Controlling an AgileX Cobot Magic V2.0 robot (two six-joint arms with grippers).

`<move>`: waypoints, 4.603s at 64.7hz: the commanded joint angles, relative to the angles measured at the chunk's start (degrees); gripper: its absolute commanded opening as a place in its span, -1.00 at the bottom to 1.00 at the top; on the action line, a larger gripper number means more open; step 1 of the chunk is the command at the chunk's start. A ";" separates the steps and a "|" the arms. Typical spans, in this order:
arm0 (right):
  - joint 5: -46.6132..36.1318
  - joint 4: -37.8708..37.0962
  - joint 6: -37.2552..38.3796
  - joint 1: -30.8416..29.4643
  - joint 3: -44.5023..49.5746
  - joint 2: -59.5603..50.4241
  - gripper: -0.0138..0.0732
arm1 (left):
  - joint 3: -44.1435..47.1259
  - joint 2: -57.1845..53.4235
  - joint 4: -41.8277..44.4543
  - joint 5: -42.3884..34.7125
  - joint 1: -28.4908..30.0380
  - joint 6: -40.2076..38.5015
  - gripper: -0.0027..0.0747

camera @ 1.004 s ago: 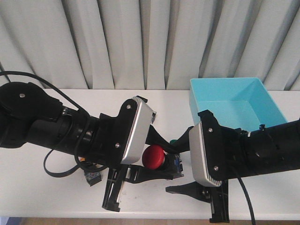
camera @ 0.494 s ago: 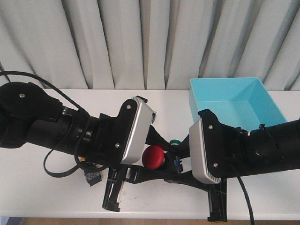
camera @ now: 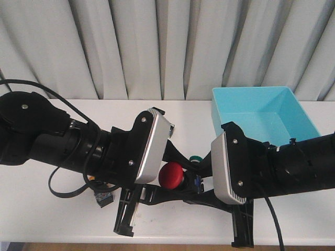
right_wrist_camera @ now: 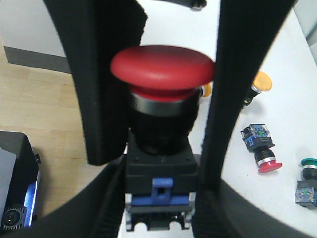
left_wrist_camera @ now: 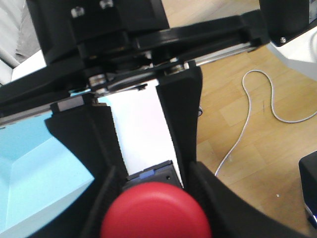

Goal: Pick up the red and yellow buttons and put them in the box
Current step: 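Close the right gripper on the red button held by the left, then open the left gripper and pull the red button away with right, then lower the red button into the blue box and open the right gripper, then raise the right gripper out of the box and withdraw it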

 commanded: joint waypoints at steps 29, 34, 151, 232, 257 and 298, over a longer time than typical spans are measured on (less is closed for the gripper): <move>-0.25 2.40 1.59 0.04 -1.79 -1.12 -0.29 | -1.23 -2.50 -3.65 3.15 -0.14 0.99 -0.55; -0.25 2.28 1.60 0.04 -1.79 -1.12 -0.29 | -1.23 -2.50 -3.65 3.98 -0.14 0.96 -0.55; 6.08 -58.50 98.17 -21.99 -26.38 18.68 -0.26 | -1.23 -2.50 -3.63 -15.37 -0.09 -16.09 0.58; 8.30 -55.86 93.41 -25.46 -40.46 43.62 0.27 | -1.23 -2.50 -3.63 -15.37 -0.09 -16.09 0.58; 12.15 -50.52 93.41 -25.46 -41.18 27.02 0.26 | -1.23 -2.50 -3.63 -15.37 -0.09 -16.09 0.58; 2.05 -43.95 86.49 -25.42 -2.34 -18.06 0.26 | -1.23 -2.50 -3.63 -15.37 -0.09 -16.09 0.58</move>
